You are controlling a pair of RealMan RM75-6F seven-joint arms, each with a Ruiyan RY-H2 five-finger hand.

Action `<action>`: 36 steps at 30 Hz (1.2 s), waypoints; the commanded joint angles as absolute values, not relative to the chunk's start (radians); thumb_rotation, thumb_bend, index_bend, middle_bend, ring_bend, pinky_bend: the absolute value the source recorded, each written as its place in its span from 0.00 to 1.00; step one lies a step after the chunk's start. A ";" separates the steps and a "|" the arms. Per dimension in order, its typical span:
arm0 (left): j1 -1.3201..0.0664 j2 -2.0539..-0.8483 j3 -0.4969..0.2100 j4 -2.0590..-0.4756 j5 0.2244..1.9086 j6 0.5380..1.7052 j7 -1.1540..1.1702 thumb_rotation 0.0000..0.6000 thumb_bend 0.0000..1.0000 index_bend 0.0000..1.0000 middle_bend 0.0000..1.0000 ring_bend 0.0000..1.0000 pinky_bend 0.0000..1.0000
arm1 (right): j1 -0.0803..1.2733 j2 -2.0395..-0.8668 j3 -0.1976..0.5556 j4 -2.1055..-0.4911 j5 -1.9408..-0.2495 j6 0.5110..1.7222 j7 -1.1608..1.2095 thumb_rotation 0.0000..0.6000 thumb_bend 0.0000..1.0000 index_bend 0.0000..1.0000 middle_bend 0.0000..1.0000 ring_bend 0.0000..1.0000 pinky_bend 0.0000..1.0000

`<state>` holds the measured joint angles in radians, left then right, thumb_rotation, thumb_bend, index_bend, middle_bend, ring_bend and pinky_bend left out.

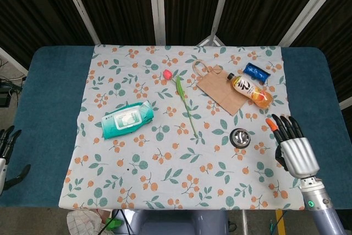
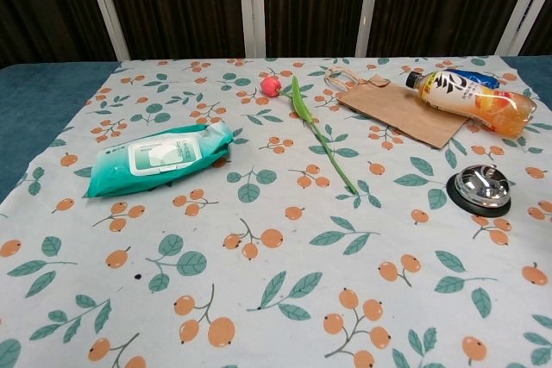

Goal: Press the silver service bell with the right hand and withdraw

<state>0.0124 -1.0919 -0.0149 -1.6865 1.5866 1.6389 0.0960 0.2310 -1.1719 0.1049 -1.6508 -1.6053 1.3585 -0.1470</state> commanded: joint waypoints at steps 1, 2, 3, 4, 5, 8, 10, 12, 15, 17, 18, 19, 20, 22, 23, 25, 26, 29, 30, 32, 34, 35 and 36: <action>0.013 -1.091 -0.016 -1.688 1.582 1.637 0.095 1.00 0.40 0.08 0.00 0.00 0.10 | 0.292 -1.198 0.124 -1.674 -1.585 1.276 -0.167 1.00 1.00 0.03 0.00 0.00 0.00; 0.013 -1.091 -0.017 -1.689 1.580 1.636 0.096 1.00 0.40 0.08 0.00 0.00 0.10 | 0.305 -1.206 0.125 -1.676 -1.577 1.253 -0.168 1.00 1.00 0.03 0.00 0.00 0.00; 0.013 -1.091 -0.018 -1.689 1.578 1.635 0.097 1.00 0.40 0.08 0.00 0.00 0.10 | 0.317 -1.214 0.126 -1.675 -1.568 1.232 -0.169 1.00 1.00 0.03 0.00 0.00 0.00; 0.012 -1.091 -0.018 -1.690 1.576 1.634 0.097 1.00 0.40 0.08 0.00 0.00 0.10 | 0.330 -1.224 0.128 -1.673 -1.559 1.211 -0.171 1.00 1.00 0.03 0.00 0.00 0.00; 0.012 -1.091 -0.019 -1.691 1.575 1.633 0.097 1.00 0.40 0.08 0.00 0.00 0.10 | 0.344 -1.235 0.130 -1.668 -1.550 1.188 -0.175 1.00 1.00 0.03 0.00 0.00 0.00; 0.013 -1.089 -0.020 -1.692 1.577 1.637 0.093 1.00 0.40 0.08 0.00 0.00 0.10 | 0.381 -1.272 0.140 -1.646 -1.527 1.138 -0.189 1.00 1.00 0.03 0.00 0.00 0.00; 0.016 -1.089 -0.021 -1.690 1.582 1.645 0.087 1.00 0.40 0.08 0.00 0.00 0.10 | 0.403 -1.298 0.149 -1.627 -1.514 1.116 -0.196 1.00 1.00 0.03 0.00 0.00 0.00; 0.019 -1.088 -0.023 -1.688 1.582 1.654 0.081 1.00 0.40 0.08 0.00 0.00 0.10 | 0.424 -1.324 0.157 -1.609 -1.500 1.094 -0.195 1.00 1.00 0.03 0.00 0.00 0.00; 0.024 -1.087 -0.026 -1.686 1.579 1.662 0.074 1.00 0.40 0.08 0.00 0.00 0.10 | 0.455 -1.357 0.166 -1.582 -1.475 1.055 -0.192 1.00 1.00 0.03 0.00 0.00 0.00; 0.026 -1.087 -0.028 -1.685 1.577 1.666 0.072 1.00 0.40 0.08 0.00 0.00 0.10 | 0.474 -1.378 0.171 -1.563 -1.458 1.029 -0.187 1.00 1.00 0.03 0.00 0.00 0.00; 0.026 -1.088 -0.028 -1.684 1.576 1.666 0.073 1.00 0.40 0.08 0.00 0.00 0.10 | 0.483 -1.388 0.173 -1.552 -1.451 1.019 -0.186 1.00 1.00 0.03 0.00 0.00 0.00; 0.026 -1.088 -0.029 -1.684 1.575 1.666 0.074 1.00 0.40 0.08 0.00 0.00 0.10 | 0.490 -1.399 0.175 -1.540 -1.442 1.009 -0.184 1.00 1.00 0.03 0.00 0.00 0.00; 0.026 -1.088 -0.030 -1.684 1.574 1.665 0.075 1.00 0.40 0.08 0.00 0.00 0.10 | 0.499 -1.410 0.178 -1.528 -1.432 0.997 -0.179 1.00 1.00 0.03 0.00 0.00 0.00; 0.026 -1.089 -0.030 -1.685 1.572 1.663 0.078 1.00 0.40 0.08 0.00 0.00 0.10 | 0.513 -1.430 0.182 -1.506 -1.413 0.976 -0.164 1.00 1.00 0.03 0.00 0.00 0.00; 0.026 -1.089 -0.030 -1.686 1.572 1.663 0.080 1.00 0.40 0.08 0.00 0.00 0.10 | 0.520 -1.440 0.183 -1.495 -1.405 0.965 -0.154 1.00 1.00 0.03 0.00 0.00 0.00; 0.027 -1.090 -0.030 -1.687 1.573 1.665 0.082 1.00 0.40 0.08 0.00 0.00 0.10 | 0.529 -1.454 0.183 -1.473 -1.394 0.949 -0.142 1.00 1.00 0.03 0.00 0.00 0.00; 0.028 -1.090 -0.030 -1.687 1.574 1.667 0.083 1.00 0.40 0.08 0.00 0.00 0.10 | 0.532 -1.459 0.183 -1.464 -1.389 0.944 -0.138 1.00 1.00 0.03 0.00 0.00 0.00; 0.032 -1.092 -0.030 -1.688 1.578 1.676 0.089 1.00 0.40 0.08 0.00 0.00 0.10 | 0.542 -1.485 0.179 -1.418 -1.374 0.925 -0.110 1.00 1.00 0.03 0.00 0.00 0.00; 0.034 -1.093 -0.030 -1.688 1.580 1.679 0.091 1.00 0.40 0.08 0.00 0.00 0.10 | 0.545 -1.495 0.175 -1.398 -1.373 0.920 -0.095 1.00 1.00 0.03 0.00 0.00 0.00; 0.035 -1.095 -0.030 -1.688 1.581 1.682 0.095 1.00 0.40 0.08 0.00 0.00 0.10 | 0.546 -1.507 0.167 -1.372 -1.374 0.916 -0.075 1.00 1.00 0.03 0.00 0.00 0.00; 0.036 -1.096 -0.030 -1.690 1.582 1.683 0.100 1.00 0.40 0.08 0.00 0.00 0.10 | 0.547 -1.519 0.160 -1.347 -1.378 0.915 -0.053 1.00 1.00 0.03 0.00 0.00 0.00; 0.037 -1.097 -0.030 -1.691 1.582 1.684 0.102 1.00 0.40 0.08 0.00 0.00 0.10 | 0.547 -1.525 0.155 -1.333 -1.379 0.914 -0.041 1.00 1.00 0.03 0.00 0.00 0.00; 0.037 -1.097 -0.029 -1.691 1.583 1.684 0.104 1.00 0.40 0.08 0.00 0.00 0.10 | 0.547 -1.531 0.151 -1.321 -1.382 0.914 -0.028 1.00 1.00 0.03 0.00 0.00 0.00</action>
